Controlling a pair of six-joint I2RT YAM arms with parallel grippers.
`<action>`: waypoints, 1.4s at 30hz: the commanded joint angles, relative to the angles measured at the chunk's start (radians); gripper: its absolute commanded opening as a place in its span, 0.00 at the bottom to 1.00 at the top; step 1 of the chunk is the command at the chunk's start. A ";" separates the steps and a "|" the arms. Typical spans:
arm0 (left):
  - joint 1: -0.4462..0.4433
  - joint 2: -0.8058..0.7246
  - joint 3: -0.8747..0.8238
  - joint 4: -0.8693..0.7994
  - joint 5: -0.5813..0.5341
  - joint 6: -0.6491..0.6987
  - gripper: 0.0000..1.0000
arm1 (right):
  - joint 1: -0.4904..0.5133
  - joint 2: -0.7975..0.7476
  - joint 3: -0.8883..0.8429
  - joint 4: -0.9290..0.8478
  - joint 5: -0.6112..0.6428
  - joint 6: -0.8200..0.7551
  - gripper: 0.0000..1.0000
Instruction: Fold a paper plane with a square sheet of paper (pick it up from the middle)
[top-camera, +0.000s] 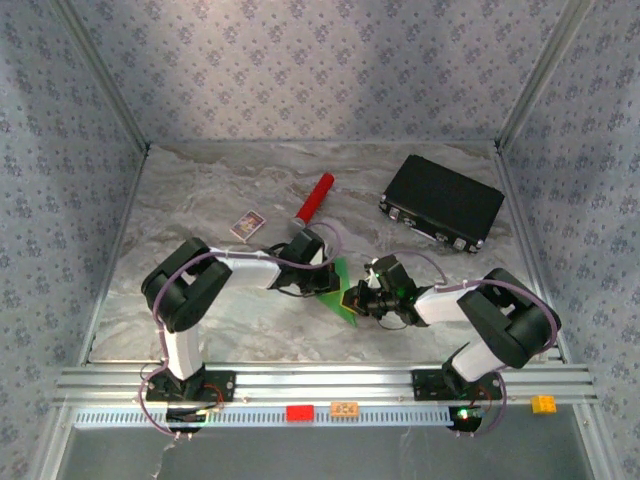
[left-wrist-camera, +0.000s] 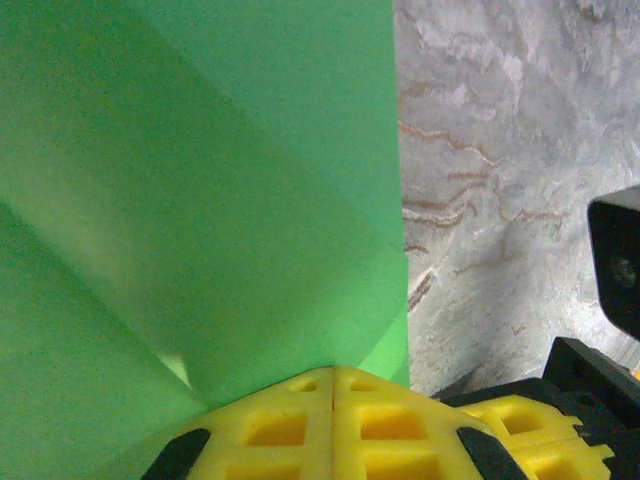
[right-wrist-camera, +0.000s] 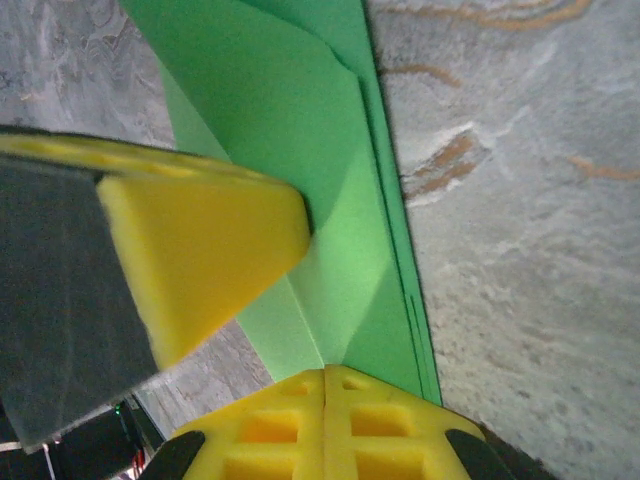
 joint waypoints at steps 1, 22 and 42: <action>0.060 0.035 0.024 -0.025 -0.089 0.039 0.05 | 0.017 0.033 -0.059 -0.227 0.055 -0.050 0.00; 0.129 0.050 0.044 -0.065 -0.100 0.086 0.05 | -0.006 -0.044 -0.095 -0.346 0.027 -0.146 0.00; 0.169 0.053 0.095 -0.140 -0.173 0.140 0.04 | -0.008 -0.044 -0.099 -0.344 0.019 -0.158 0.00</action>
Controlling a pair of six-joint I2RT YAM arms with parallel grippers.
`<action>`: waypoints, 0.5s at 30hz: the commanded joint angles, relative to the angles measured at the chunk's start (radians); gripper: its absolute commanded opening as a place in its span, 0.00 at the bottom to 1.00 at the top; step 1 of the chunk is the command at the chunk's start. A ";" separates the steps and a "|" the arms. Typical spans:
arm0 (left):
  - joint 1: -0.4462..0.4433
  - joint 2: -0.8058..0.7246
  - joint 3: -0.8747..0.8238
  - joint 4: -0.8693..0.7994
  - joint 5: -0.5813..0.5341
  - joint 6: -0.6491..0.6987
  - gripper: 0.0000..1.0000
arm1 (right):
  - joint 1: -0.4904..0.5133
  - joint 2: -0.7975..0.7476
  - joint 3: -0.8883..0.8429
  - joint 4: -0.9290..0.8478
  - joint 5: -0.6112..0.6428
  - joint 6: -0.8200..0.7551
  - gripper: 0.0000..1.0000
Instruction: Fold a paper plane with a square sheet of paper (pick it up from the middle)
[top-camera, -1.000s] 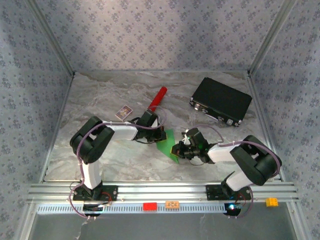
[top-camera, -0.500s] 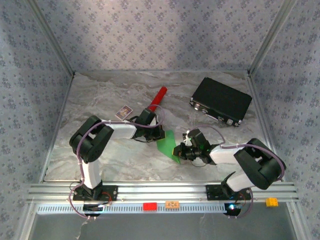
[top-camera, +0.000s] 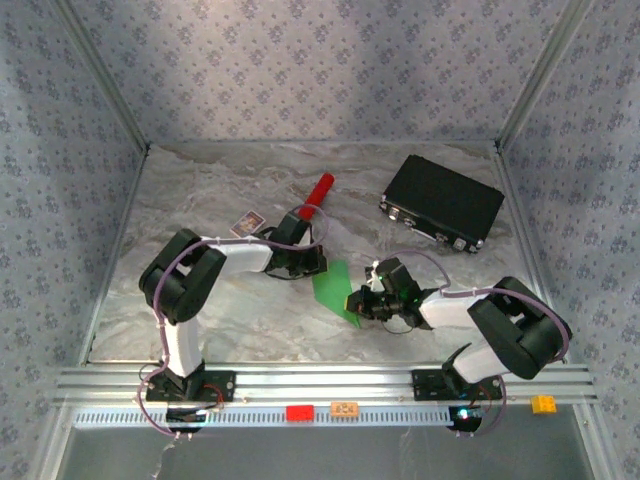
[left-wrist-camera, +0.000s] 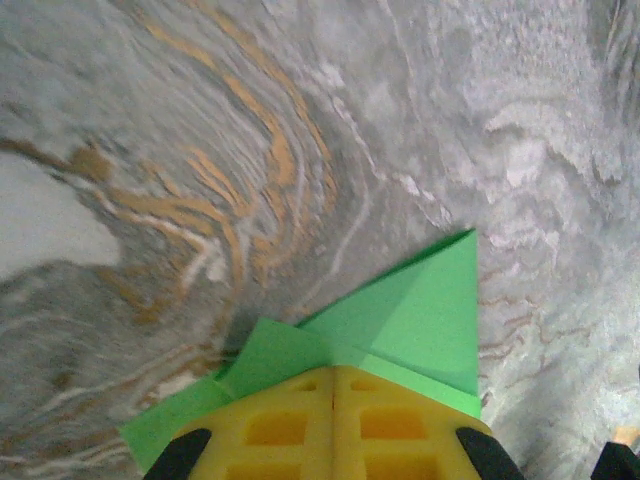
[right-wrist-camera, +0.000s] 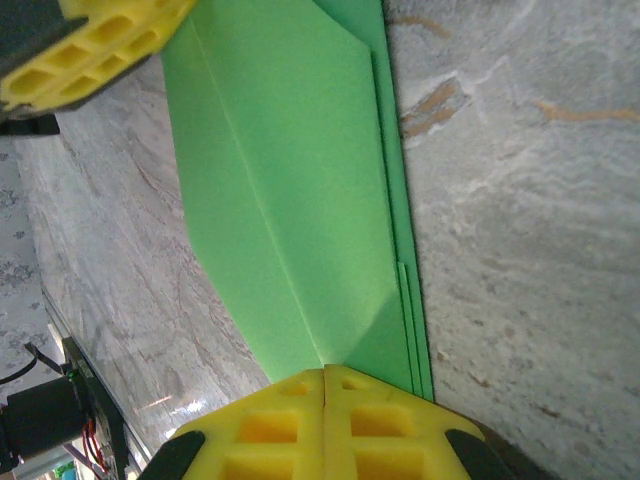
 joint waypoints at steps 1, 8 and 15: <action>0.041 0.024 0.011 -0.047 -0.133 0.030 0.04 | -0.002 0.029 -0.074 -0.257 0.018 -0.026 0.00; 0.039 0.015 0.010 -0.048 -0.113 0.039 0.04 | -0.004 0.028 -0.071 -0.257 0.017 -0.026 0.00; 0.046 0.014 0.008 -0.046 -0.097 0.052 0.03 | -0.003 0.027 -0.071 -0.254 0.015 -0.025 0.00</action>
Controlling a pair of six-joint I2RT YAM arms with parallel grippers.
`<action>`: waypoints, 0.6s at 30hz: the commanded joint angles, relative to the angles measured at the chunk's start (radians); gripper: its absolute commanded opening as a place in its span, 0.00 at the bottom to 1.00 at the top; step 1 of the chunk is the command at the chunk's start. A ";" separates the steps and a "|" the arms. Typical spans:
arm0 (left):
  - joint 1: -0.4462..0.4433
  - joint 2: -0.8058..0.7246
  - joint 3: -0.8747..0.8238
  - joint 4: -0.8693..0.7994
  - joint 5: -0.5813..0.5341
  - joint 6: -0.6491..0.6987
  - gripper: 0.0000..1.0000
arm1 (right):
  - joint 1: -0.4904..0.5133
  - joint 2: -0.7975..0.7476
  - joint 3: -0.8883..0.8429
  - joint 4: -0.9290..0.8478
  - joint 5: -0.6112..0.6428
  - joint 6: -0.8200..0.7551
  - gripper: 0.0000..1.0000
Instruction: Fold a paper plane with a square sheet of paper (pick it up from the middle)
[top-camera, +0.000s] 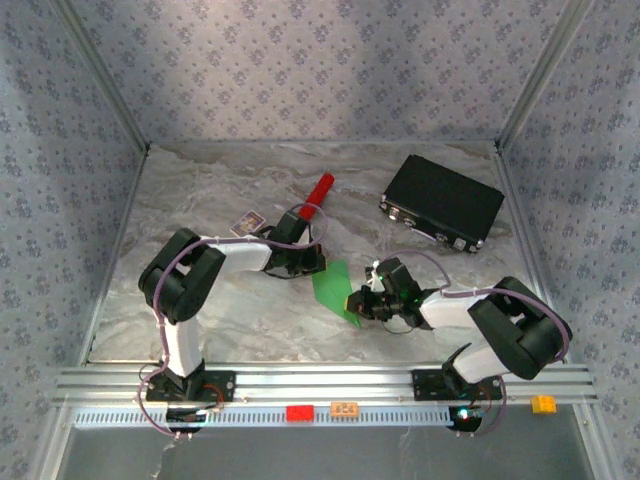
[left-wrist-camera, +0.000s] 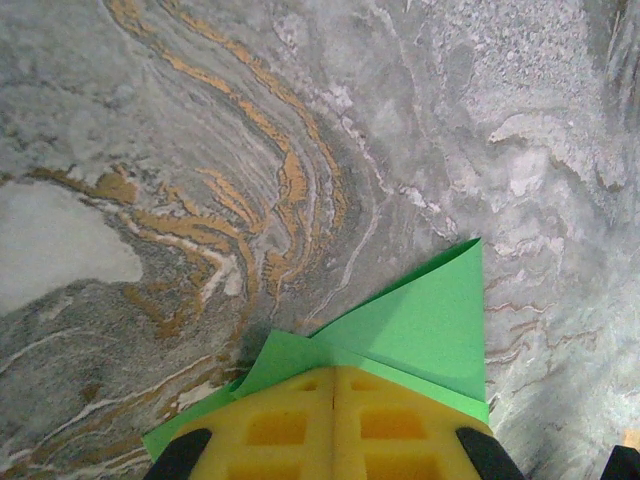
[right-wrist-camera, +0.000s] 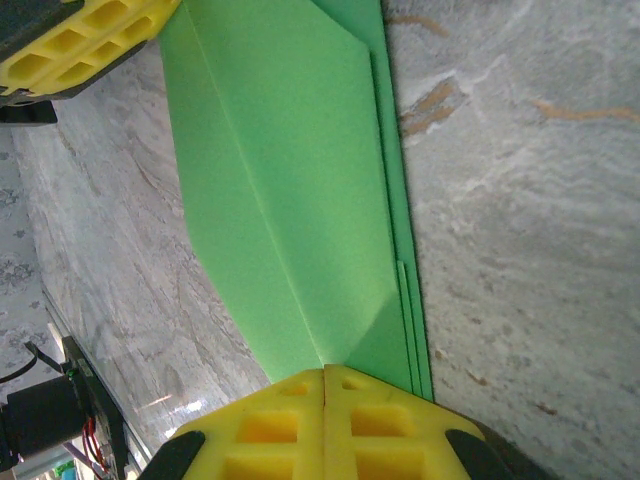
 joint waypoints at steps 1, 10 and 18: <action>0.040 0.009 0.006 -0.040 -0.086 0.031 0.03 | -0.001 0.028 -0.069 -0.253 0.017 -0.021 0.00; 0.036 -0.031 0.014 -0.021 -0.052 0.045 0.04 | -0.003 0.026 -0.066 -0.258 0.015 -0.024 0.00; 0.030 -0.016 0.015 -0.023 -0.045 0.042 0.04 | -0.005 0.026 -0.066 -0.260 0.016 -0.024 0.00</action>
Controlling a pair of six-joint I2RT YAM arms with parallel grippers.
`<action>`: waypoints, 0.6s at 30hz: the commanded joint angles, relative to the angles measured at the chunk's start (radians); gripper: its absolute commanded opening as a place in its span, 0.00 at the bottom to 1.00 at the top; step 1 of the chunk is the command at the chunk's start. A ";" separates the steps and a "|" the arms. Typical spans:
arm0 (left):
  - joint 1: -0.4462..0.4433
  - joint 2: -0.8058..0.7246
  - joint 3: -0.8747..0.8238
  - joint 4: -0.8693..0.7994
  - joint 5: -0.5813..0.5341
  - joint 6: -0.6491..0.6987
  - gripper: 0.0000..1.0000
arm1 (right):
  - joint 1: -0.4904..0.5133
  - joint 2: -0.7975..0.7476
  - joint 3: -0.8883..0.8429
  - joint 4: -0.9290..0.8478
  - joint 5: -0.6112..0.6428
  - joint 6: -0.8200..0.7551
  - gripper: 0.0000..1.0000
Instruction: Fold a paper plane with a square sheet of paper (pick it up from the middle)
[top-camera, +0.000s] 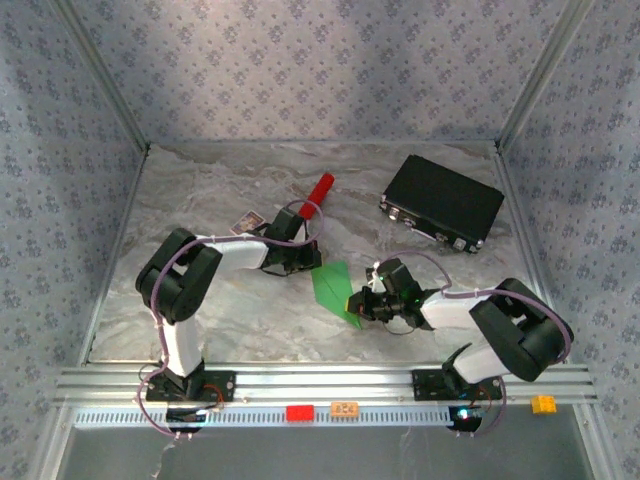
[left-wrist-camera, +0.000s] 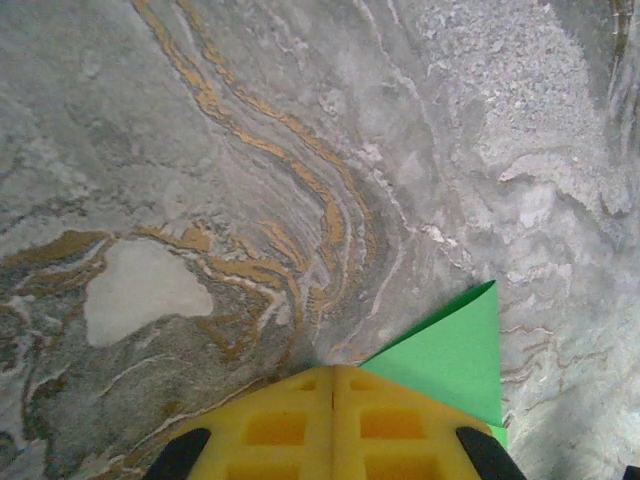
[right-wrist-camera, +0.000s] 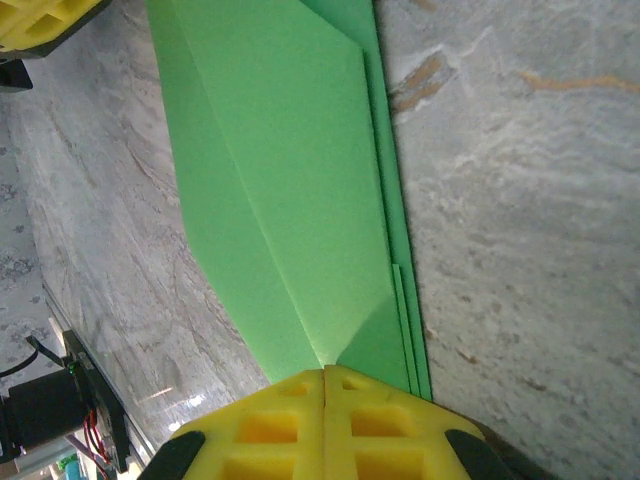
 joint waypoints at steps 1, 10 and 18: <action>0.005 0.006 0.010 -0.023 -0.038 0.012 0.04 | -0.001 0.038 -0.062 -0.240 0.029 -0.024 0.00; -0.010 0.052 -0.026 -0.033 -0.081 0.015 0.03 | -0.004 0.034 -0.065 -0.242 0.031 -0.024 0.00; -0.025 0.028 -0.021 -0.063 -0.110 0.043 0.03 | -0.007 0.030 -0.065 -0.246 0.032 -0.022 0.00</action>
